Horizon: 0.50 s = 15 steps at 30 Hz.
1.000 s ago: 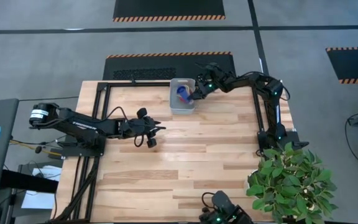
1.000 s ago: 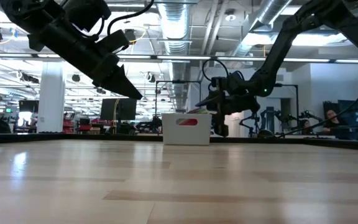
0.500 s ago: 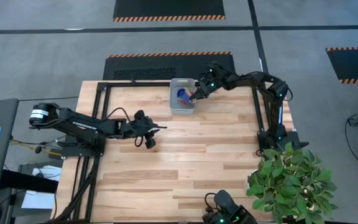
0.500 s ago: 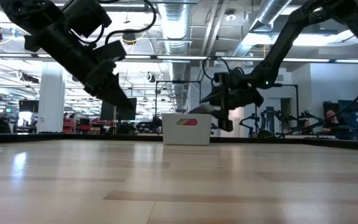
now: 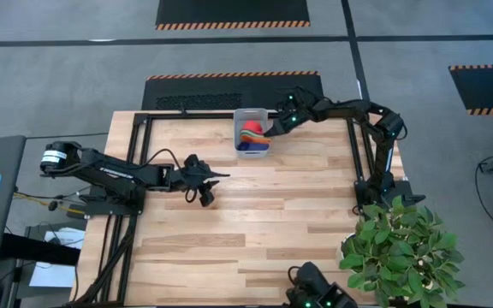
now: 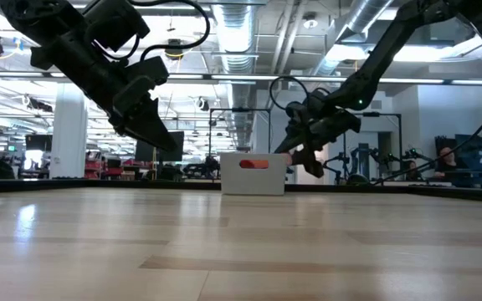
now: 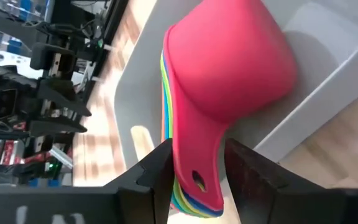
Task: Nest measuring cups in basket
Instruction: Put the nested measuring cups into the gray bin
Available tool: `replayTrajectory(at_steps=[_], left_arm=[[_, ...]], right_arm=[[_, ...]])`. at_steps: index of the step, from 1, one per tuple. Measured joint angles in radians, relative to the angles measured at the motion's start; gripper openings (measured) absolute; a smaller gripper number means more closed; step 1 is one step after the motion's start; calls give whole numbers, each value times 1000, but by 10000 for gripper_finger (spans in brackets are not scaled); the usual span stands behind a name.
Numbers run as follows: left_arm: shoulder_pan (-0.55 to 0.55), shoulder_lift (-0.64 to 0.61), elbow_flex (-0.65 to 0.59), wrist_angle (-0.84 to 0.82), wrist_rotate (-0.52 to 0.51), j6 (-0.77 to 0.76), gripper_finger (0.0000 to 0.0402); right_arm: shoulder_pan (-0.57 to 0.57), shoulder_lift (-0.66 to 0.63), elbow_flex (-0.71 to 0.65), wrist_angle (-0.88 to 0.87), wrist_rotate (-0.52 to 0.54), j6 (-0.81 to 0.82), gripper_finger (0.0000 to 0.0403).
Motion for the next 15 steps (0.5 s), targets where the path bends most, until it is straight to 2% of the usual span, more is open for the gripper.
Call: replayTrajectory(at_steps=[9, 15], left_arm=[[0, 0, 0, 0, 0, 0, 108], [0, 0, 0, 0, -1, 0, 108]], right_arm=[[-2, 1, 0, 12, 5, -37, 154], [16, 2, 0, 13, 12, -90, 184]])
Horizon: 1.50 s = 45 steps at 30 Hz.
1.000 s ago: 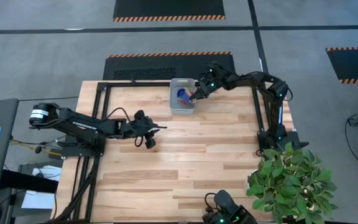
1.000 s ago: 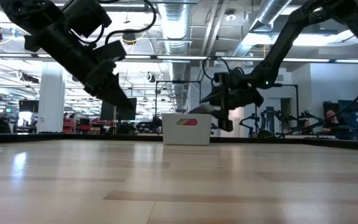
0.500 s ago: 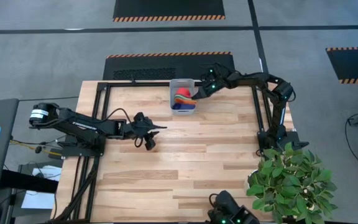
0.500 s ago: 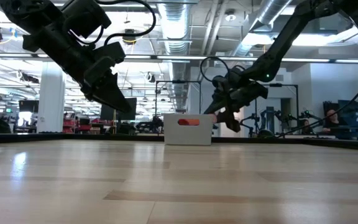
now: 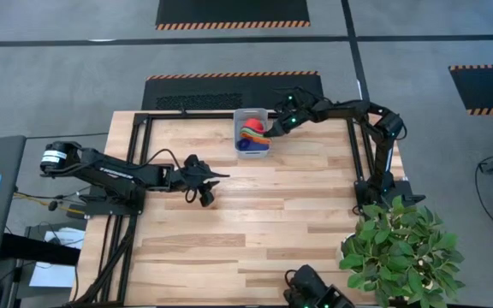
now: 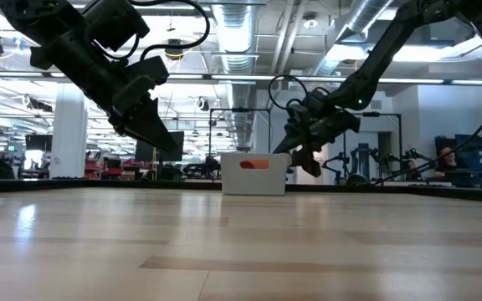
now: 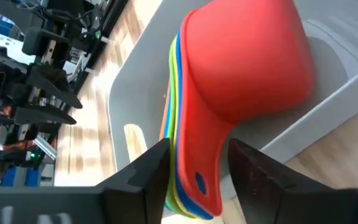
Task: Nest measuring cups in basket
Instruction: Put the nested measuring cups into the gray bin, then return to Home Position
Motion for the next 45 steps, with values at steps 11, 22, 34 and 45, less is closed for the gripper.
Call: replayTrajectory(at_steps=[11, 22, 34, 45], left_arm=[[-27, -209, 0, -32, -74, 76, 84], [-155, -426, -64, 54, -214, 161, 40], [-192, -696, -374, 397, -221, 183, 1], [-178, -866, -391, 398, -242, 312, 1]], right_arm=[[42, -133, -3, -18, 270, -89, 255], [249, -375, -6, -95, 566, -223, 255], [623, -774, -393, 331, 730, -188, 216], [785, -1260, -726, 377, 910, -135, 87]])
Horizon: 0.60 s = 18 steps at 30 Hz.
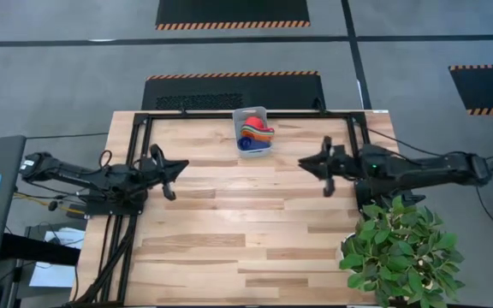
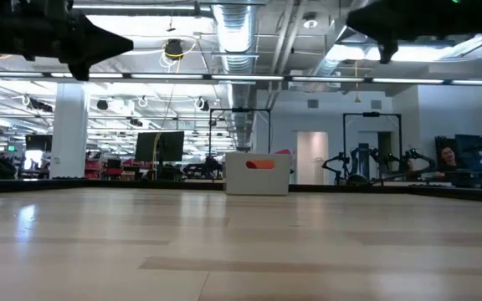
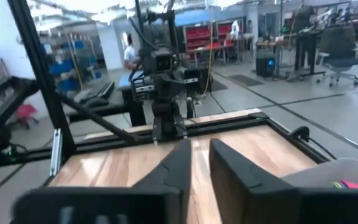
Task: Nest measuring cups in basket
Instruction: Return to Home Position
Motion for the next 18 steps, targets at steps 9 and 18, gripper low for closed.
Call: replayTrajectory(at_steps=[9, 18], left_arm=[[42, -9, 0, -79, 3, -43, 2], [57, -10, -78, 20, 16, -51, 2]], right_arm=[[-10, -312, -180, -95, 2, 31, 21], [-8, -491, -314, -118, -2, 95, 26]])
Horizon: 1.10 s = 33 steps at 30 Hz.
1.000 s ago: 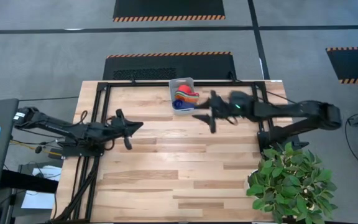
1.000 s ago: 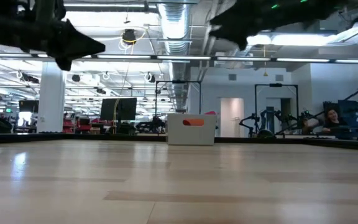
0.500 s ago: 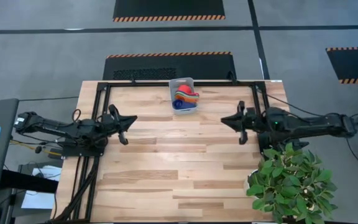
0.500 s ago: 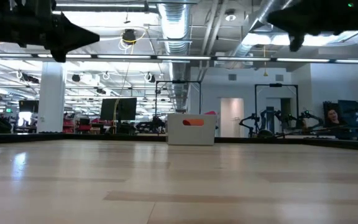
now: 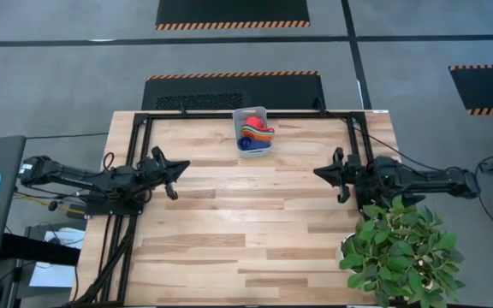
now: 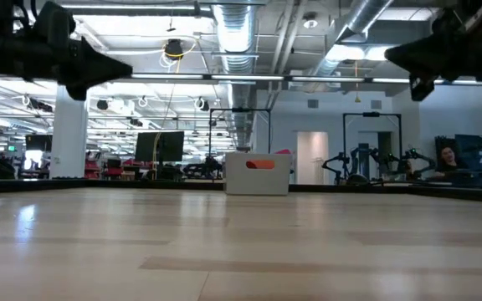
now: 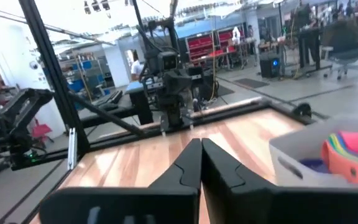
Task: Nest measuring cups in basket
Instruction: Return to Home Position
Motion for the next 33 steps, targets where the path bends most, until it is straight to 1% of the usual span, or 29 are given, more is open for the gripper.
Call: replayTrajectory(at_steps=[3, 6, 10, 13, 15, 20, 25, 28, 31, 33], left_arm=[[14, 0, -19, -4, 3, -35, 2], [16, 0, -19, -16, 5, -37, 2], [16, -1, -19, -6, 19, -16, 2], [16, 0, -20, -42, 19, -17, 2], [16, 0, -20, -85, 14, -38, 2], [16, 0, -21, -165, -17, -84, 2], [16, 0, -21, -207, -66, -44, 2], [16, 0, -22, -288, -88, -40, 2], [16, 1, -22, -387, -104, -112, 2], [13, 0, -23, -379, -99, -145, 2]], right_arm=[[0, -31, -39, 0, 0, 16, 30], [0, -57, -74, -4, -3, 19, 24], [0, -93, -78, -41, -65, 12, 14], [0, -126, -78, -85, -99, -4, 16], [0, -146, -78, -116, -94, -7, 21], [-1, -159, -78, -185, -41, -47, 23], [-3, -159, -79, -168, -41, -109, 14], [-3, -160, -79, -174, -47, -147, 15], [-8, -158, -79, -211, -42, -182, 25], [-17, -150, -80, -208, -41, -179, 32]])
